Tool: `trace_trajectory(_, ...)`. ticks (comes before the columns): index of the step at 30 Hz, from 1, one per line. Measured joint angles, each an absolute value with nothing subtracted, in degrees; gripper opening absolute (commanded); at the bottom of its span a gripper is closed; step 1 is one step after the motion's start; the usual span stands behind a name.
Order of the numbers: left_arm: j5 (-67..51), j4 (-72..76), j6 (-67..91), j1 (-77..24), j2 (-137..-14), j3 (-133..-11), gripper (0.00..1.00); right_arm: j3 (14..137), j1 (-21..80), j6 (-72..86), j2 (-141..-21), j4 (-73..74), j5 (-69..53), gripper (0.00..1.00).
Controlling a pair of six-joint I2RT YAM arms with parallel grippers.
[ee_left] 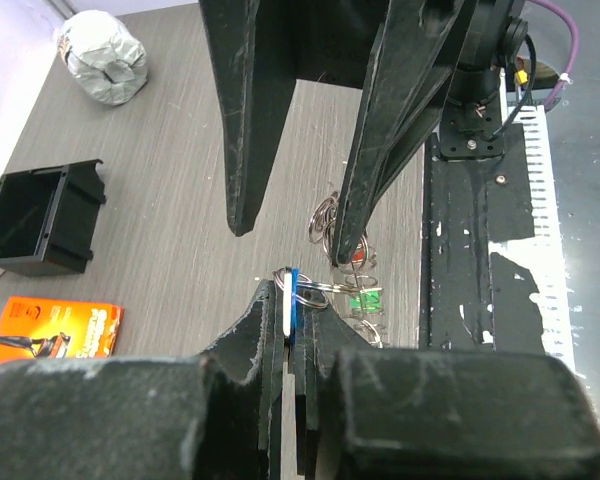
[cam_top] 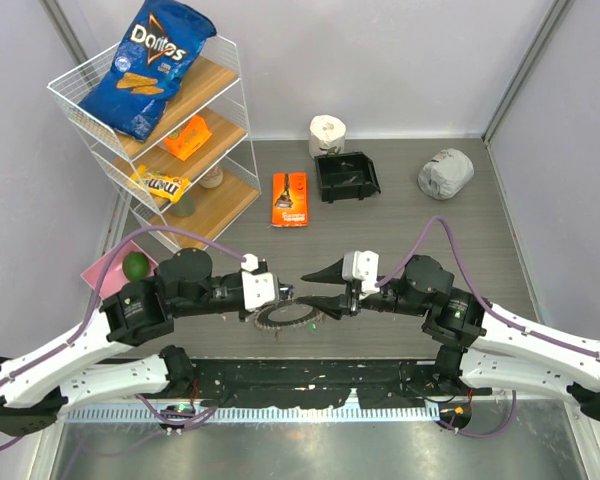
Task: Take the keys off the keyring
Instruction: Remove the key from the keyring.
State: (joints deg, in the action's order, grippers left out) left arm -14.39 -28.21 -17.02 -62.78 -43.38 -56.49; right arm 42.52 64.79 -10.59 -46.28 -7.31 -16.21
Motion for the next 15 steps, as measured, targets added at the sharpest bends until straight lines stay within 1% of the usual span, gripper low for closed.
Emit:
trace_trajectory(4,-12.99,-33.1,-17.72,-64.05,-45.5,-60.6,0.0,42.52,64.79,-10.33,-46.24,-6.33,-14.33,0.52)
trace_trajectory(6,-10.0,-37.41,-18.55,-65.34,-47.46,-64.69,0.0,42.48,64.79,-10.17,-45.71,-6.02,-13.06,0.54)
trace_trajectory(10,-0.21,-45.63,-20.01,-68.9,-51.53,-72.47,0.0,41.06,64.77,-9.63,-43.22,-6.46,-10.66,0.54)
trace_trajectory(15,12.86,-54.5,-21.69,-73.87,-56.88,-77.8,0.0,40.14,64.14,-8.64,-42.65,-6.79,-10.39,0.53)
